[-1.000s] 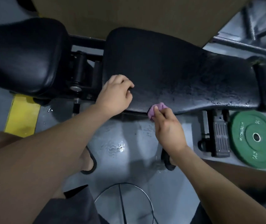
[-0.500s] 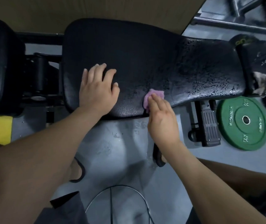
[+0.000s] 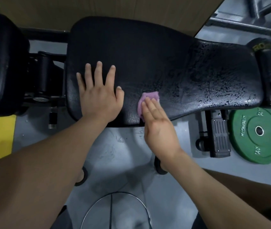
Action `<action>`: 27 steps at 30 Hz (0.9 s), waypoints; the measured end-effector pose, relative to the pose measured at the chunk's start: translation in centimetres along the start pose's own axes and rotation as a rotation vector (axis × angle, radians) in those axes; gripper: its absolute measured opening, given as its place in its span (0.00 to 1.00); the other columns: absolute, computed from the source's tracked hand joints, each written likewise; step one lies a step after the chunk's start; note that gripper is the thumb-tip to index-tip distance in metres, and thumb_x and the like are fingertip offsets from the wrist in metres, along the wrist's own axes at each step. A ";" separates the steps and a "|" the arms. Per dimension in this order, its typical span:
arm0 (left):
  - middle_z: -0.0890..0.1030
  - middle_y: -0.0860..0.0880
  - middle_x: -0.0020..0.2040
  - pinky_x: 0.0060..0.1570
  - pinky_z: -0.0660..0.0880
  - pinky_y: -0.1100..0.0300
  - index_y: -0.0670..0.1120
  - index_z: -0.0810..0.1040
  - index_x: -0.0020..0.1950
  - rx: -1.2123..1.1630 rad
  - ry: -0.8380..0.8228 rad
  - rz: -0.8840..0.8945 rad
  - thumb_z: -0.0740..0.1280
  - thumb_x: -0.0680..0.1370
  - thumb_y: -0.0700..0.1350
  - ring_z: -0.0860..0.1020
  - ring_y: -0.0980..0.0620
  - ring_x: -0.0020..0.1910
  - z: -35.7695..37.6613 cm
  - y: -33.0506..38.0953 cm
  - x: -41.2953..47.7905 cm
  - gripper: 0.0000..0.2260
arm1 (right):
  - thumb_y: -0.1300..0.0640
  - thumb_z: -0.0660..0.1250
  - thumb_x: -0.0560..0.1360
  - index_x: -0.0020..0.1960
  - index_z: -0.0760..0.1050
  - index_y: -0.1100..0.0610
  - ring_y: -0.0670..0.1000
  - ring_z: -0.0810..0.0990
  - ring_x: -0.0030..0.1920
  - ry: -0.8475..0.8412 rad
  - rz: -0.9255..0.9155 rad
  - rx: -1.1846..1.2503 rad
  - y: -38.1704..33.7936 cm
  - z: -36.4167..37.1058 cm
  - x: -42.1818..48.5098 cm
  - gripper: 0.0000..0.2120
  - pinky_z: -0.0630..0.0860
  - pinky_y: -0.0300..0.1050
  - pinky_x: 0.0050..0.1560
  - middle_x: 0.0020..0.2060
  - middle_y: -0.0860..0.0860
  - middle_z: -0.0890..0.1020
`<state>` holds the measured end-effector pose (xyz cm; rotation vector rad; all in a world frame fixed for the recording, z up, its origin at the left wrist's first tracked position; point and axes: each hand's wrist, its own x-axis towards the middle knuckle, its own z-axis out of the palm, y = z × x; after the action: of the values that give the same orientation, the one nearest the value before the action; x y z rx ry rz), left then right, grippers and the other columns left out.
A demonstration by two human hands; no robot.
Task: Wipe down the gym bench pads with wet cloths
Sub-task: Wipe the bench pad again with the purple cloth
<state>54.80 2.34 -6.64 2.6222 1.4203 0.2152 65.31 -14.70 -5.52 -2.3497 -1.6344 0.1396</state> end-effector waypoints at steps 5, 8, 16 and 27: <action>0.58 0.42 0.82 0.78 0.49 0.35 0.53 0.59 0.81 0.007 -0.008 -0.008 0.54 0.81 0.57 0.52 0.38 0.81 0.0 -0.1 0.1 0.29 | 0.67 0.46 0.71 0.77 0.66 0.64 0.62 0.66 0.77 -0.075 -0.106 -0.012 0.8 -0.1 4.2 0.35 0.60 0.50 0.78 0.75 0.61 0.70; 0.59 0.43 0.82 0.78 0.49 0.35 0.53 0.59 0.81 0.005 -0.009 -0.012 0.54 0.80 0.57 0.52 0.38 0.81 0.0 -0.1 0.1 0.29 | 0.69 0.48 0.71 0.76 0.67 0.67 0.66 0.68 0.75 -0.039 0.026 -0.033 1.9 -0.3 8.0 0.33 0.60 0.51 0.77 0.73 0.64 0.71; 0.61 0.42 0.81 0.78 0.50 0.36 0.52 0.61 0.81 -0.006 -0.015 -0.020 0.56 0.79 0.58 0.53 0.39 0.81 0.0 -0.1 0.4 0.29 | 0.76 0.66 0.67 0.76 0.69 0.61 0.56 0.64 0.78 -0.163 -0.182 -0.001 0.9 -1.5 1.6 0.38 0.57 0.46 0.78 0.75 0.56 0.71; 0.59 0.43 0.81 0.79 0.46 0.38 0.52 0.63 0.80 -0.033 -0.091 -0.042 0.58 0.77 0.59 0.51 0.41 0.82 -0.3 -0.2 1.1 0.31 | 0.59 0.64 0.82 0.74 0.70 0.66 0.61 0.64 0.78 -0.119 -0.157 0.008 1.1 -0.4 7.9 0.22 0.63 0.55 0.78 0.73 0.63 0.72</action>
<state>55.19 3.36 -6.31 2.5383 1.4281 0.1127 69.17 -7.80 -4.79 -2.2340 -1.8624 0.2576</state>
